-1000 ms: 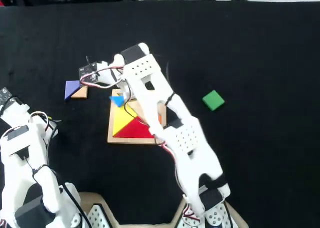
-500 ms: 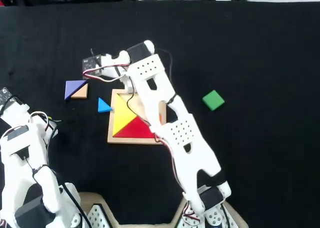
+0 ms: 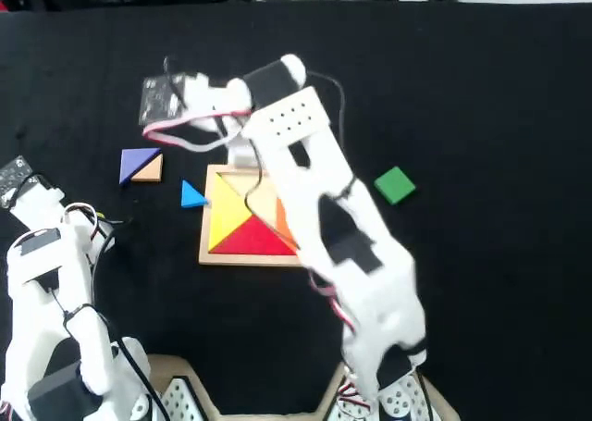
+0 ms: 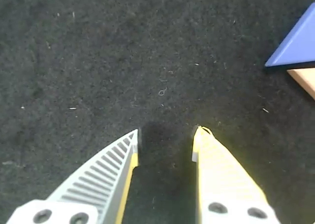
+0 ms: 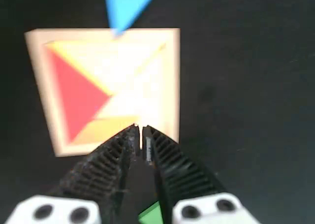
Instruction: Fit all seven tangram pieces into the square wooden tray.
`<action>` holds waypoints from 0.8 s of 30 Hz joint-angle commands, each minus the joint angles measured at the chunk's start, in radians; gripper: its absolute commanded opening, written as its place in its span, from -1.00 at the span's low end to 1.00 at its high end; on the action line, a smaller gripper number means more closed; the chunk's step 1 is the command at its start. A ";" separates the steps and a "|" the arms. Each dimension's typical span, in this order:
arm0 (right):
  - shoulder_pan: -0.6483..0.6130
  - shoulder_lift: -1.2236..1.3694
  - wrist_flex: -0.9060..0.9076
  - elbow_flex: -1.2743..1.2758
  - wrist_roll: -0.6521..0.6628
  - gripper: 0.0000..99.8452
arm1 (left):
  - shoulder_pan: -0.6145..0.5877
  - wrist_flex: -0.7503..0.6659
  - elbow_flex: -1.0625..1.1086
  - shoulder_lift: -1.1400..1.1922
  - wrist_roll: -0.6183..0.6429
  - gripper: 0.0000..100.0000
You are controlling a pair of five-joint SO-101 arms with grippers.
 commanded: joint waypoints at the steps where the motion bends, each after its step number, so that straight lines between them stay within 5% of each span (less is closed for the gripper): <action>1: -0.021 -0.323 -0.002 0.303 -0.060 -0.98 | 0.044 -0.025 -0.022 -0.021 0.009 -0.63; 10: 0.103 -0.750 -0.324 0.878 -0.381 -0.98 | 0.251 -0.025 -0.038 -0.021 -0.092 -0.63; 19: 0.269 -0.835 -0.548 1.227 -0.580 -0.98 | 0.407 0.583 -0.538 0.138 -0.195 -0.48; 24: 0.264 -0.866 -0.750 1.426 -0.664 -0.98 | 0.384 0.690 -0.769 0.333 -0.095 -0.48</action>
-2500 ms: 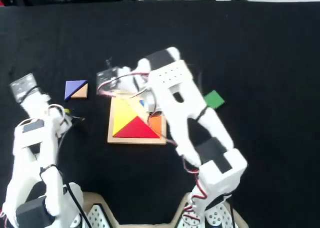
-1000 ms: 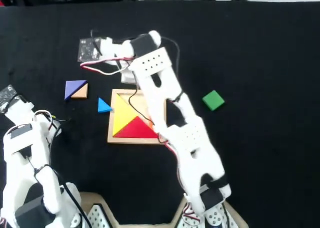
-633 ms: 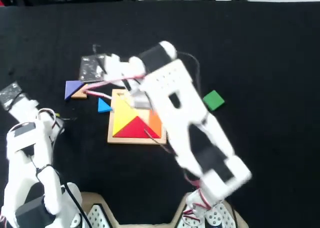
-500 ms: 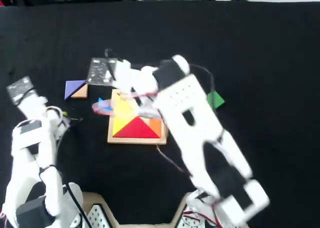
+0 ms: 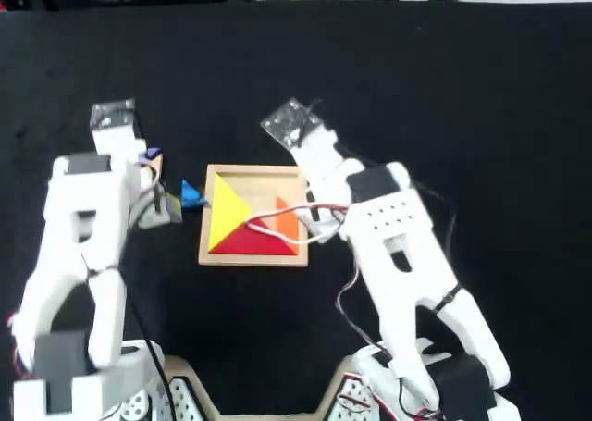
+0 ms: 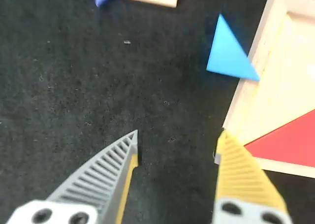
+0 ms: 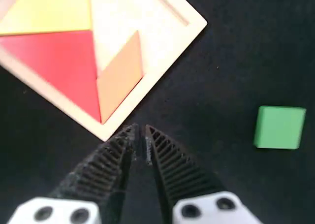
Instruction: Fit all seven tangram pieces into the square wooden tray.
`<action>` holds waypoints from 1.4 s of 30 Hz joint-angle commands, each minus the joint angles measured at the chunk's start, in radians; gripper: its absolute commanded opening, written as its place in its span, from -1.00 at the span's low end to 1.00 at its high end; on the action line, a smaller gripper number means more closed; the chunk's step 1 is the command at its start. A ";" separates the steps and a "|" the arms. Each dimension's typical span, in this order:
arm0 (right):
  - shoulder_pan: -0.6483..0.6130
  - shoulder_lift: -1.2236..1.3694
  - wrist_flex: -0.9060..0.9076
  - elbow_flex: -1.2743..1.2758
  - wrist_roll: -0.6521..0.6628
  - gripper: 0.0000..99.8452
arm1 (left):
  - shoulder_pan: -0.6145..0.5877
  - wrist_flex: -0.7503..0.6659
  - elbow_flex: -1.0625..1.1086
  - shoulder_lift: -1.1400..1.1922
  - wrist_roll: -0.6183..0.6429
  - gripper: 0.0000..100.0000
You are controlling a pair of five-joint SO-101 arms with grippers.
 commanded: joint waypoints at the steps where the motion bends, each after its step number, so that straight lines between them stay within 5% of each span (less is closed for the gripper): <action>1: 0.018 -0.081 -0.167 0.111 -0.055 -0.98 | -0.001 0.041 -0.185 0.117 0.110 -0.48; 5: 0.018 -0.114 -0.281 0.226 -0.060 -0.98 | 0.051 0.015 -0.257 0.265 0.150 -0.48; 10: 0.020 -0.127 -0.364 0.283 -0.060 -0.98 | 0.128 0.021 -0.354 0.325 0.057 -0.48; 17: 0.021 -0.125 -0.473 0.346 -0.054 -0.98 | -0.071 0.017 -0.466 0.331 0.057 -0.80; 21: 0.021 -0.125 -0.474 0.346 -0.054 -0.98 | -0.059 0.015 -0.420 0.359 0.051 -0.95; 42: 0.025 -0.125 -0.477 0.352 -0.057 -0.98 | 0.096 0.051 -0.661 0.717 0.058 -0.94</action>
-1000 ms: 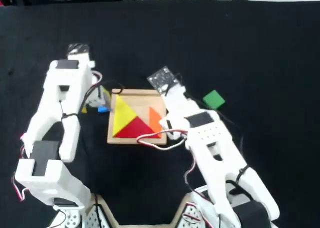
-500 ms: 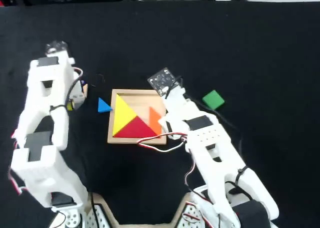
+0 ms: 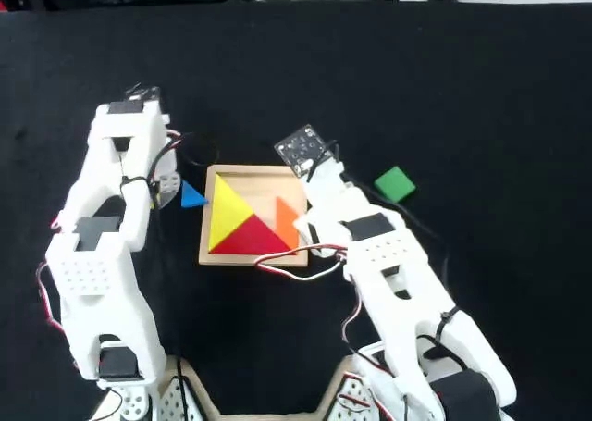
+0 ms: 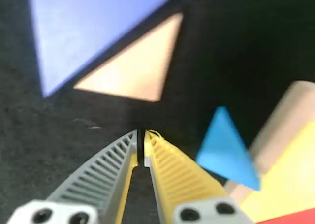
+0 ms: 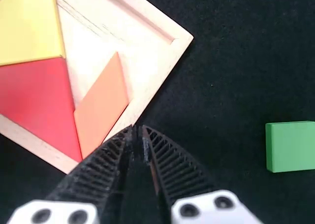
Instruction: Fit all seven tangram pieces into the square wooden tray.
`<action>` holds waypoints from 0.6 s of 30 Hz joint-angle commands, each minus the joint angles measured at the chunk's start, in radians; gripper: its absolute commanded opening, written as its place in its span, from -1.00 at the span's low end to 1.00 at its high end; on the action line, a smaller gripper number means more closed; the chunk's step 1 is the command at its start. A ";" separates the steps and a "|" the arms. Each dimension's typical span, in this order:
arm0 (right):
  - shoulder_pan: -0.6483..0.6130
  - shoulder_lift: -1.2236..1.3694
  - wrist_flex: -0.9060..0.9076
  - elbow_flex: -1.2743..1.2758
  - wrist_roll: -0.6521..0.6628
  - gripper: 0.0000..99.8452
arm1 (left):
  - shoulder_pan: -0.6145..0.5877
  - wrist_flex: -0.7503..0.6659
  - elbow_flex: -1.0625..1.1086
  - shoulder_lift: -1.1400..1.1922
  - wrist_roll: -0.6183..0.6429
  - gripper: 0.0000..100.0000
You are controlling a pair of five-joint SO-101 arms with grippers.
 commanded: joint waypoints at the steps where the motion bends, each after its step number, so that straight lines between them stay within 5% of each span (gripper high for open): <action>1: 0.018 -0.035 -0.021 -0.002 -0.006 -0.98 | 0.035 0.000 -0.090 -0.002 0.002 -0.94; 18: 0.015 -0.035 -0.021 -0.002 -0.002 -0.98 | 0.099 -0.003 -0.073 0.003 0.002 -0.94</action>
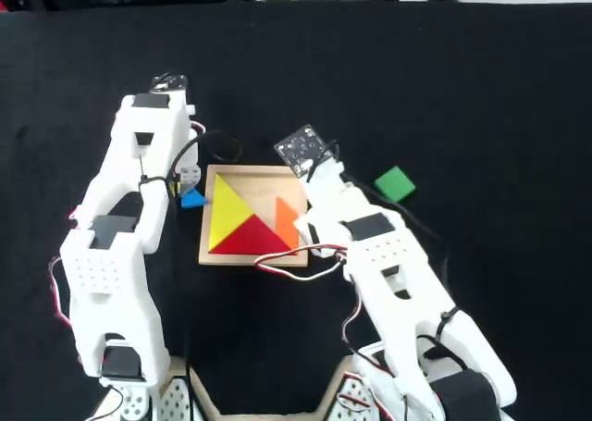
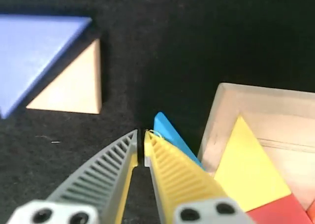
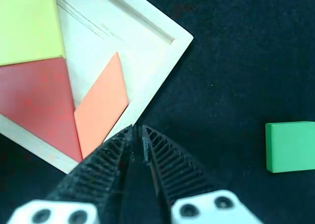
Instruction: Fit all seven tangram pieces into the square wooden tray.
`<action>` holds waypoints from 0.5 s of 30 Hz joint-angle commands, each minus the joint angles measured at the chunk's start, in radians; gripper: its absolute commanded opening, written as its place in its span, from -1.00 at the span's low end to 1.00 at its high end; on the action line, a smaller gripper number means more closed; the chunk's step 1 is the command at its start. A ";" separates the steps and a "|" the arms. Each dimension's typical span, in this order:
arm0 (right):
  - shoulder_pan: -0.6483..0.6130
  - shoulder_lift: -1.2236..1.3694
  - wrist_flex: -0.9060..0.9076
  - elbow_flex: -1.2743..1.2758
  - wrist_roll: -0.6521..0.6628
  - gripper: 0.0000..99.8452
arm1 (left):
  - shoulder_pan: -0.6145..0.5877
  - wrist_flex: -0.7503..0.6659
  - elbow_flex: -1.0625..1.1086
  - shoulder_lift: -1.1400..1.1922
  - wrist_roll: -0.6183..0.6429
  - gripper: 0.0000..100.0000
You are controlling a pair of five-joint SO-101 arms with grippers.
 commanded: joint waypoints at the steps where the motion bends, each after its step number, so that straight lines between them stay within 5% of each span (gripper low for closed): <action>1: 0.015 -0.035 -0.021 -0.001 -0.002 -0.98 | 0.015 -0.003 -0.008 -0.009 0.002 -0.94; 15: 0.015 -0.033 -0.021 -0.001 -0.002 -0.98 | -0.015 0.005 -0.062 0.080 0.002 -0.94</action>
